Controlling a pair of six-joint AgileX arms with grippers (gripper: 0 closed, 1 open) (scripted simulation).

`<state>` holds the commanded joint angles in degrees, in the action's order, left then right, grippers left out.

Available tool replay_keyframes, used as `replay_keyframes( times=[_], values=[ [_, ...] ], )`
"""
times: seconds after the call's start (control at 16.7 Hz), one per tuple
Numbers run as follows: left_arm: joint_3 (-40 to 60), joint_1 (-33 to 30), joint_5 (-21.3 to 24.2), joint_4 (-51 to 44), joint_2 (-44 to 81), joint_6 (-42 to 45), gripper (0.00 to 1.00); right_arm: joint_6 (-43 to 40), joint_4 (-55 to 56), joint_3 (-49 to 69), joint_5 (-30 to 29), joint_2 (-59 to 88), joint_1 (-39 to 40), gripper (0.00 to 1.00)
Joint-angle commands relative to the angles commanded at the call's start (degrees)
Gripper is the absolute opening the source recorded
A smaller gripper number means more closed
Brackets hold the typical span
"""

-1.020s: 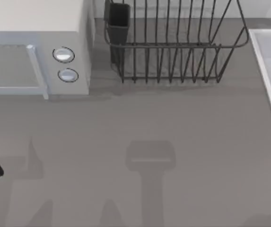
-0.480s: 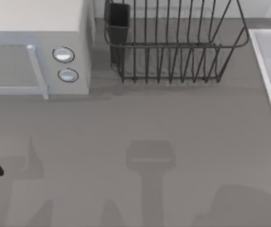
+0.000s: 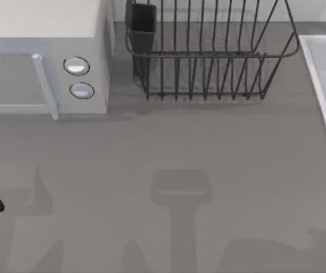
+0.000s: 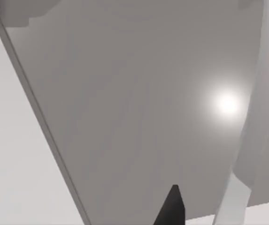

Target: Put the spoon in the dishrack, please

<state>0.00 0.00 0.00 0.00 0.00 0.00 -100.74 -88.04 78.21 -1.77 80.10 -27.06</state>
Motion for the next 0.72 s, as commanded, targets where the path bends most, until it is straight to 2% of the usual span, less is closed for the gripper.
replay_keyframes(
  times=[0.18,0.36,0.54,0.72],
  values=[
    [0.0,0.0,0.0,0.0,0.0,0.0,1.0,1.81,1.73,0.55,-1.36,0.23,1.81,0.0],
    [0.0,0.0,0.0,0.0,0.0,0.0,1.0,9.1,7.85,2.18,-6.25,1.01,9.11,0.0],
    [0.0,0.0,0.0,0.0,0.0,0.0,1.0,21.58,17.09,3.89,-13.56,2.38,21.53,0.0],
    [0.0,0.0,0.0,0.0,0.0,0.0,1.0,37.66,28.66,5.06,-22.2,4.02,36.93,0.0]
  ],
)
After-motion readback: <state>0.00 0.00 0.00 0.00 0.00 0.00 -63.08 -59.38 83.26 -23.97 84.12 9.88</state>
